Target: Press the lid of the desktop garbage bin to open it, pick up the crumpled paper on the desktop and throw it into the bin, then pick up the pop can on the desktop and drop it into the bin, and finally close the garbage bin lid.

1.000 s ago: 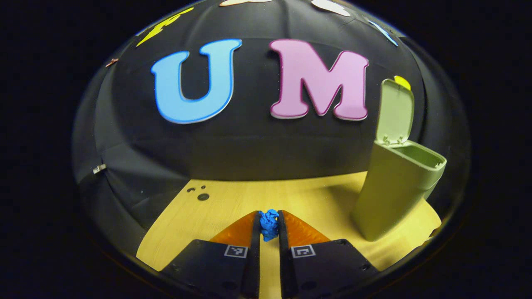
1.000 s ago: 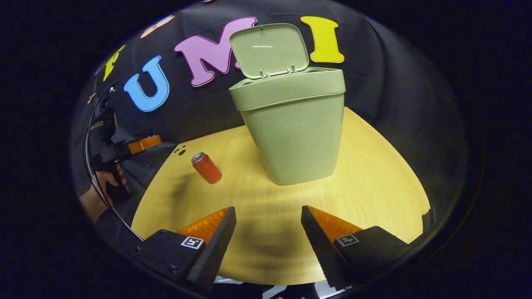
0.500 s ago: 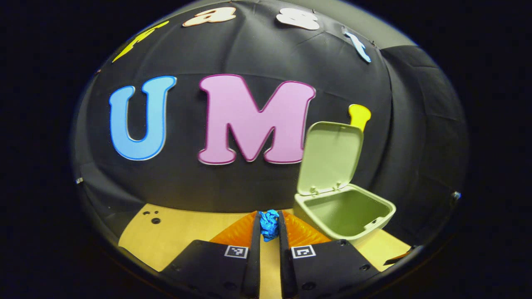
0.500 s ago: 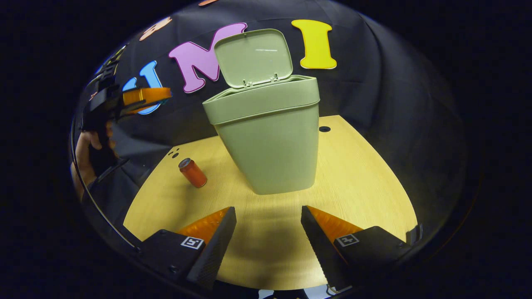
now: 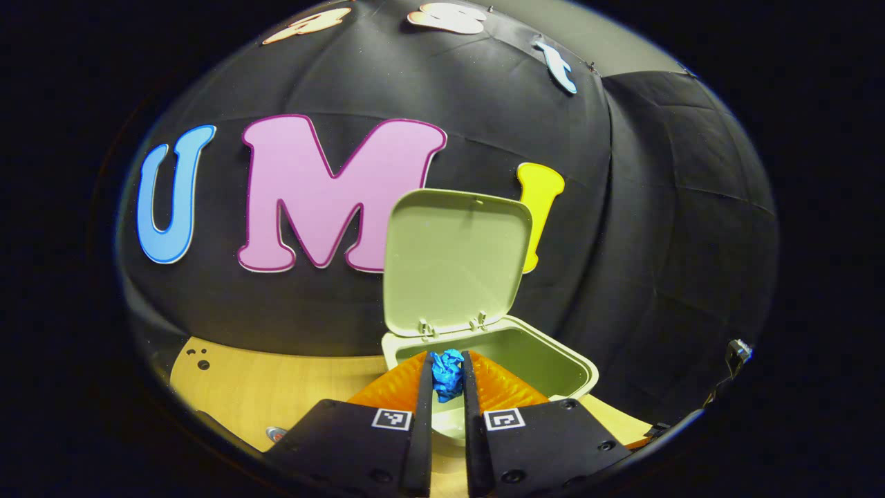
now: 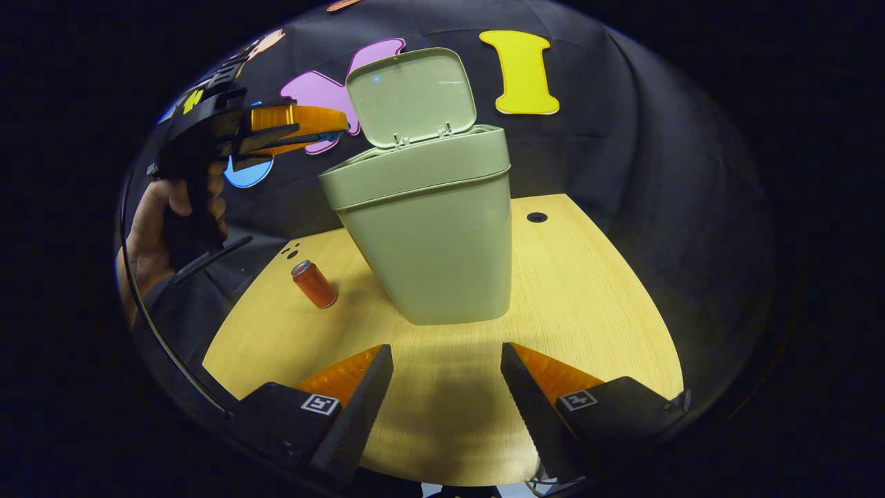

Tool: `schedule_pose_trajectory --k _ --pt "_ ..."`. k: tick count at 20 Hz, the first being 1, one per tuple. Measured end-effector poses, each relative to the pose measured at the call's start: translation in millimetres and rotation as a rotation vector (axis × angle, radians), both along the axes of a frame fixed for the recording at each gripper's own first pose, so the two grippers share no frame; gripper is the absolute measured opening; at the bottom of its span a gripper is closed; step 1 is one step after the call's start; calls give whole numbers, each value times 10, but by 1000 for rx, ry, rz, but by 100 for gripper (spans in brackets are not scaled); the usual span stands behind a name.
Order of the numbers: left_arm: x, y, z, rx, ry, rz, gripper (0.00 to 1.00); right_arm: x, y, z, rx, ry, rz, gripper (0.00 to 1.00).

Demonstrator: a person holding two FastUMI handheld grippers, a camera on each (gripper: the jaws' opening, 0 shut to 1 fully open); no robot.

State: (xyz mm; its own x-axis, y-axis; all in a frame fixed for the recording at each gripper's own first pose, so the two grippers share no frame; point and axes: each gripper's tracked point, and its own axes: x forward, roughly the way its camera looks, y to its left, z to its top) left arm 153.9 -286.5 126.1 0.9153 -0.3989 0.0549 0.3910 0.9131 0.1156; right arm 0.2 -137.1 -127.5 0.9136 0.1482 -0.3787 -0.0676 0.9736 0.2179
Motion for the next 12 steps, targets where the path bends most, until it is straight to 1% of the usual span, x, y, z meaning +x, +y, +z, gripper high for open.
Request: schedule_pose_trajectory --k 5,7,9,10,11,12 --pt "64 -93 -91 3 24 -4 25 8 -37 -53 8 15 7 99" --pt "77 -102 -137 5 38 1 26 8 -44 -73 10 21 11 99" --pt "91 -128 -187 -3 54 -4 30 3 -25 -90 10 25 19 99" --pt "82 -150 -217 -2 62 -10 41 -1 -12 -98 8 27 23 99" --pt "66 -136 -243 6 65 -11 41 6 0 -95 9 25 29 99" --pt "59 -131 -272 17 62 -6 57 -2 22 -96 11 24 36 99"
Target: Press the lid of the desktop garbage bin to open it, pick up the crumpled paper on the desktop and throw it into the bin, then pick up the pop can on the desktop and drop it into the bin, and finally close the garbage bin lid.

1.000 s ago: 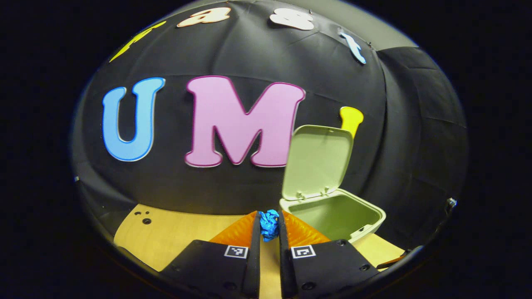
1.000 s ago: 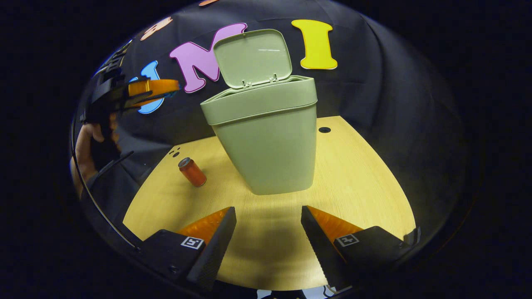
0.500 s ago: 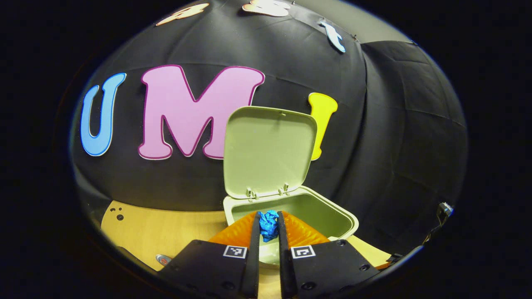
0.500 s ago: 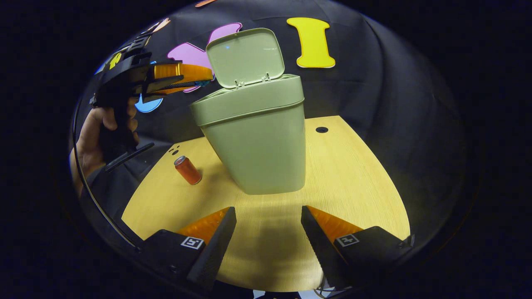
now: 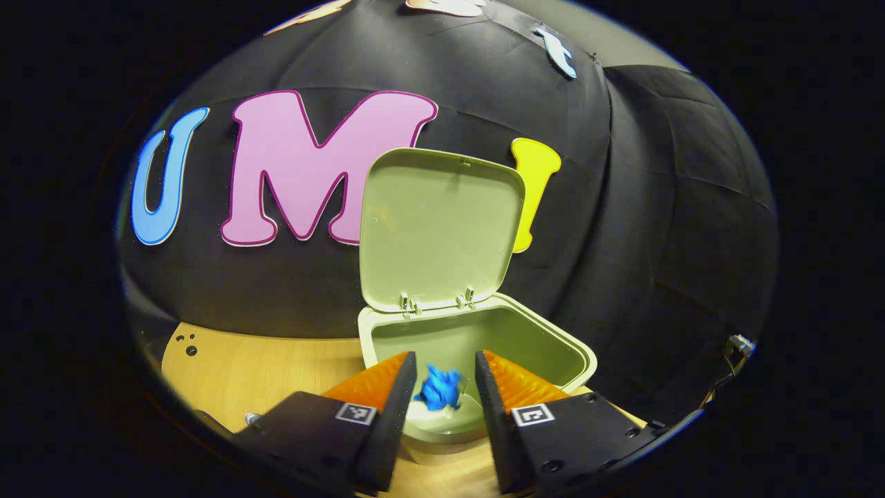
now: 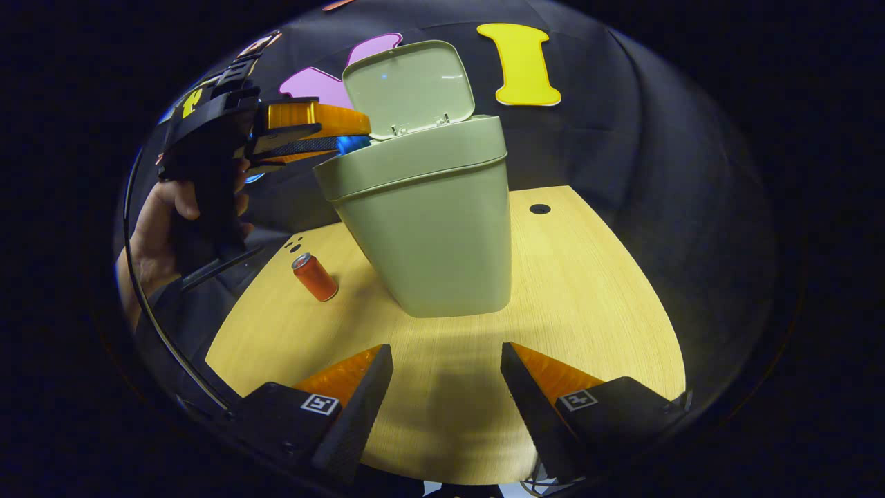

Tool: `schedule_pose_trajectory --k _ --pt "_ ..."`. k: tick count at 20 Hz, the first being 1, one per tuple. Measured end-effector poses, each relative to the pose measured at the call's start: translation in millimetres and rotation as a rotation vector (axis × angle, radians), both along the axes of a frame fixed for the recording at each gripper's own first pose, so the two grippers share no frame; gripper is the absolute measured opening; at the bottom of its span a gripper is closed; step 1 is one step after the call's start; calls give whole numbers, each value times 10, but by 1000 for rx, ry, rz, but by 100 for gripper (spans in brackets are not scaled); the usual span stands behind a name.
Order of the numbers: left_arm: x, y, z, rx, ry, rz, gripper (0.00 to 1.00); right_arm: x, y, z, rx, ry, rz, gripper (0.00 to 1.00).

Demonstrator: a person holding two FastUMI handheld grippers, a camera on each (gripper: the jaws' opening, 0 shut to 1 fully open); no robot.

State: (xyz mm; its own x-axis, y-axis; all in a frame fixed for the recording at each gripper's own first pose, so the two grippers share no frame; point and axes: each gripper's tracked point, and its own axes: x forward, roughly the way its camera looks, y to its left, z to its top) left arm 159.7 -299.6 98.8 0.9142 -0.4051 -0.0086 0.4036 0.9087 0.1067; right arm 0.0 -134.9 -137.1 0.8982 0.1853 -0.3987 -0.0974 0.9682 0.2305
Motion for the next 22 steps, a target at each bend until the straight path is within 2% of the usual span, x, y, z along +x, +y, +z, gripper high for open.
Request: schedule_pose_trajectory --k 2,3,4,7,11,16,22 --pt "7 51 -12 17 -12 21 72 -11 14 -6 -4 -2 8 99" --pt "9 59 -5 17 -19 27 74 -13 24 -14 -9 0 13 99" --pt "-14 95 16 14 -27 40 94 -21 34 -28 -13 2 17 99" --pt "-71 306 25 -2 -55 98 96 -22 60 -34 -15 3 26 99" --pt "-212 817 -3 -26 -86 204 96 -45 234 -73 -2 13 61 99" --pt "-492 1709 -342 -56 -27 367 96 -57 531 -198 -28 47 136 99" --pt "-929 2683 -768 -83 45 531 96 -29 1086 -246 -54 66 233 99"
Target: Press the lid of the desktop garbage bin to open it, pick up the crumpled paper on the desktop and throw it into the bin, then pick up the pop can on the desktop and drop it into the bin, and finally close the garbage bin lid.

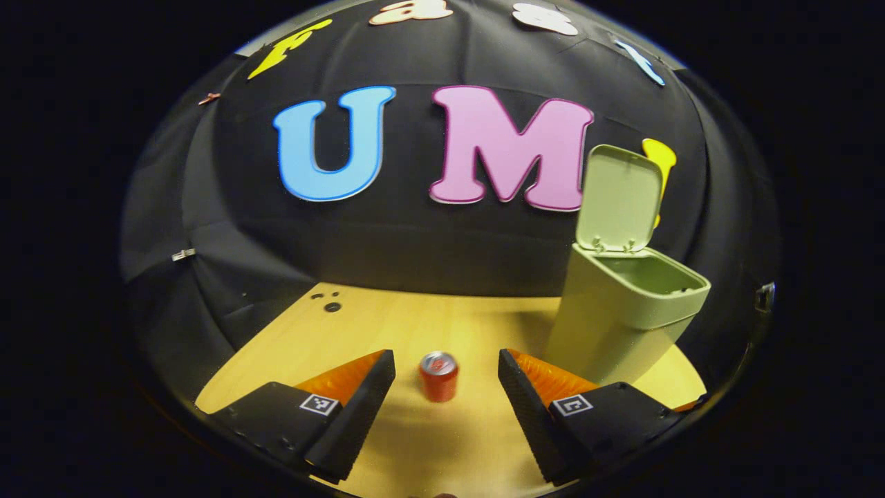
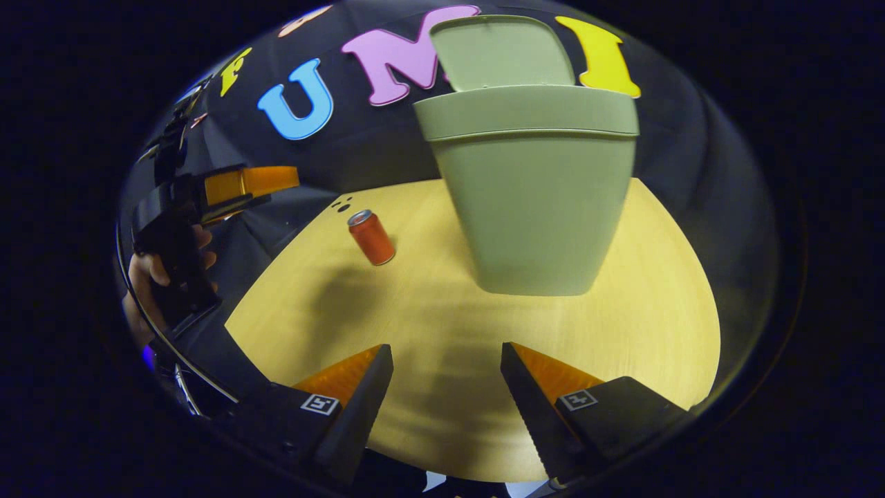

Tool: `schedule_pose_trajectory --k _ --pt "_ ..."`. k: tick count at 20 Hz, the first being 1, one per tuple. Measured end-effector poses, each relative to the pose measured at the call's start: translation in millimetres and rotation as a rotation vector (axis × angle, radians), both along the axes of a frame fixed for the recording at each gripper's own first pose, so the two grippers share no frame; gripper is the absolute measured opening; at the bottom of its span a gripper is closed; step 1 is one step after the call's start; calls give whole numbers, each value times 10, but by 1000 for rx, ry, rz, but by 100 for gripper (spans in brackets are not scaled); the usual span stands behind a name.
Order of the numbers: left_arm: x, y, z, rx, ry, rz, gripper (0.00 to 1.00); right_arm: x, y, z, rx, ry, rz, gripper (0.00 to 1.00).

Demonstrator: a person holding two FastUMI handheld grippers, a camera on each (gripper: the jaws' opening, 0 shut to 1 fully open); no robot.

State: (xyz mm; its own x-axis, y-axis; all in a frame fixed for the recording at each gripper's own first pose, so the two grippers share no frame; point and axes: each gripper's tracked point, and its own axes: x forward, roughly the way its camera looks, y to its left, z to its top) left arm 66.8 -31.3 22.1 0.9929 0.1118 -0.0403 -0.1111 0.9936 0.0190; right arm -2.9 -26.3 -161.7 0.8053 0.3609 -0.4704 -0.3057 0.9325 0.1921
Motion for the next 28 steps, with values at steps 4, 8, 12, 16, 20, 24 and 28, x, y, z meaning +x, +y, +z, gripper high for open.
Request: schedule_pose_trajectory --k 4,8,12,16,20,24,28 --pt "-285 549 -241 -36 31 76 96 132 396 -24 -23 -10 43 99" --pt "-523 1044 -491 -61 70 142 96 324 828 -111 -79 -20 85 99" --pt "-709 1418 -772 -86 113 174 97 588 1283 -76 -113 -41 127 99" --pt "-768 1750 -967 -99 145 194 97 974 1654 -33 -184 -93 151 99" --pt "-747 1927 -1127 -156 171 169 96 1361 1969 16 -231 -129 146 99" --pt "-691 2174 -1192 -146 187 174 96 1715 2133 25 -228 -126 97 98" --pt "-599 2346 -1246 -171 202 159 97 2018 2211 -41 -219 -98 41 97"
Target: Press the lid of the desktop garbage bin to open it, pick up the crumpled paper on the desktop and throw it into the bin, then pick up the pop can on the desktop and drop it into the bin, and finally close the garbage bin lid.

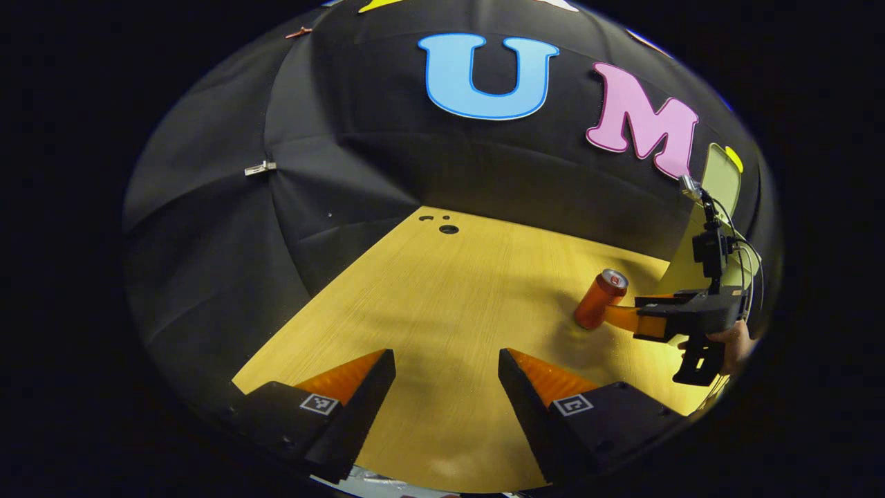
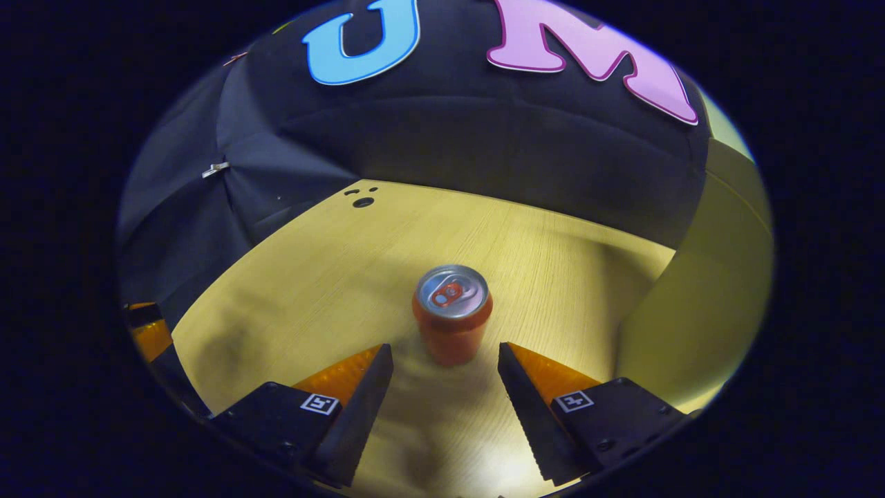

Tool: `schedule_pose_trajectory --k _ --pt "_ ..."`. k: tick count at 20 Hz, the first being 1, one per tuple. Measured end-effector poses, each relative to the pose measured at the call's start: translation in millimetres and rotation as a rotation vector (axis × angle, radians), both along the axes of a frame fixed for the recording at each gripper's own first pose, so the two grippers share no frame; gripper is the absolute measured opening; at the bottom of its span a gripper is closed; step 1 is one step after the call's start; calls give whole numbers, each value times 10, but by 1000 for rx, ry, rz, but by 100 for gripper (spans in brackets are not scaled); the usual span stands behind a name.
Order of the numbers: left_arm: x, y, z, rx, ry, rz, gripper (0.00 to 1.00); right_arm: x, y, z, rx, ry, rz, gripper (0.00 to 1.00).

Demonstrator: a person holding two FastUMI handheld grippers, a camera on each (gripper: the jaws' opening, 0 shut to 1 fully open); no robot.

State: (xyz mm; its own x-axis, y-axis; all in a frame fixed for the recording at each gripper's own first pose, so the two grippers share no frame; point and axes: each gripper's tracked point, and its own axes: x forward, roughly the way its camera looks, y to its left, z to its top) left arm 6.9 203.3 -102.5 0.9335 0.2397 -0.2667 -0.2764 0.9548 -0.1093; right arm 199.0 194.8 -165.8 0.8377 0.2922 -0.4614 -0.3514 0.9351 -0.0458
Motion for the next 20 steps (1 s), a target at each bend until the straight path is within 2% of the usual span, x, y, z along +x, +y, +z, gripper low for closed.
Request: schedule_pose_trajectory --k 2,3,4,13,17,18,19,20 --pt "42 84 -35 -3 10 6 96 115 51 -23 -3 -3 -16 97" --pt "57 118 -33 -6 12 6 100 167 87 -37 -3 -2 -19 96" --pt "68 137 -40 -9 14 7 96 214 119 -56 -4 0 -23 96" --pt "69 215 -199 -25 58 13 96 506 114 -201 -6 14 -90 98" --pt "69 195 -207 -31 63 16 96 564 109 -190 1 18 -95 98" --pt "69 190 -202 -30 61 14 96 570 117 -173 3 15 -95 89" --pt "70 182 -186 -28 60 12 96 577 134 -169 6 16 -89 89" --pt "65 160 -184 -27 59 10 96 571 137 -158 6 19 -85 83"
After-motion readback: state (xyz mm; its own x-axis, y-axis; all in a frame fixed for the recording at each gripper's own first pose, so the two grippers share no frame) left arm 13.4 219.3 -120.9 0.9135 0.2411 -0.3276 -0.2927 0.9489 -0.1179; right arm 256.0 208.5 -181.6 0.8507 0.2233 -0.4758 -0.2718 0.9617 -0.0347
